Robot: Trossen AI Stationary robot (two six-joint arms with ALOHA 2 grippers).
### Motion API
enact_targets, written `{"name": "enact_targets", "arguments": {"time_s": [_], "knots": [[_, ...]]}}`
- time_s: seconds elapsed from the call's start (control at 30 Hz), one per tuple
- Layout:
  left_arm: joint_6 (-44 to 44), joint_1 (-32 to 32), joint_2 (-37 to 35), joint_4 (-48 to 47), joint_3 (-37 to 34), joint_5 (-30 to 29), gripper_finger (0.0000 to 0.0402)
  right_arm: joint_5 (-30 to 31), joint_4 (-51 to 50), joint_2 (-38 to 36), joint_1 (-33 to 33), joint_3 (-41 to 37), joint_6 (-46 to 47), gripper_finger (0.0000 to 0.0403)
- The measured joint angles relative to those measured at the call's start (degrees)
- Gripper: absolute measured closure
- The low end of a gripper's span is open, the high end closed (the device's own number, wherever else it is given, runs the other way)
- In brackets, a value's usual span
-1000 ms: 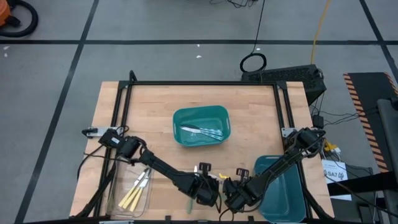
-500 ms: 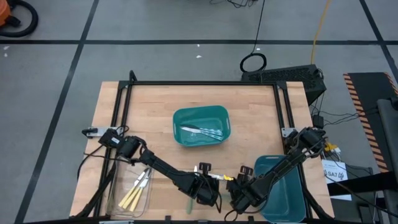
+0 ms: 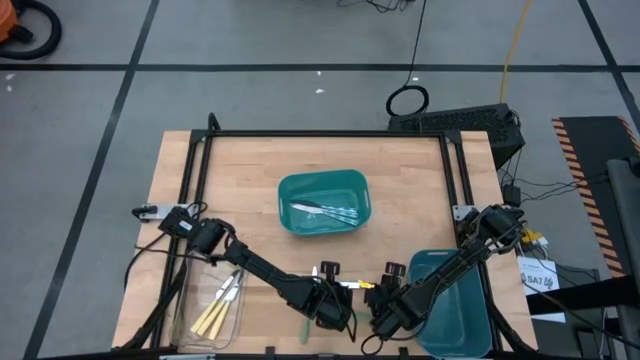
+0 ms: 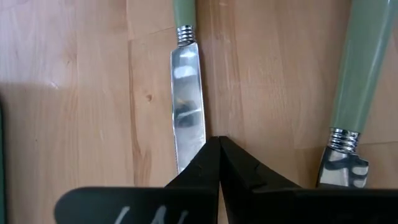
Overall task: Sort silverware by color (type)
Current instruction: Put the top green knife into the blue bin
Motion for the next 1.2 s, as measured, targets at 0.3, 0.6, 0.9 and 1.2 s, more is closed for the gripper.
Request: {"name": "enact_targets", "arguments": {"time_s": [0.3, 0.6, 0.9, 1.2], "knots": [[0.0, 0.0, 0.0, 0.0, 0.0, 0.2, 0.0396, 1.7, -1.4, -0.1, -0.1, 0.0, -3.2, 0.02], [0.0, 0.0, 0.0, 0.0, 0.0, 0.5, 0.0396, 3.4, -3.6, -0.4, -1.6, 0.0, -7.6, 0.0203], [0.0, 0.0, 0.0, 0.0, 0.0, 0.5, 0.0396, -6.0, 1.0, -0.5, -5.0, -2.2, -15.0, 0.0218], [-4.4, -0.7, -0.3, -3.2, 0.1, 0.1, 0.0361, -9.8, 5.6, -0.4, -5.7, -5.9, -17.5, 0.0355]]}}
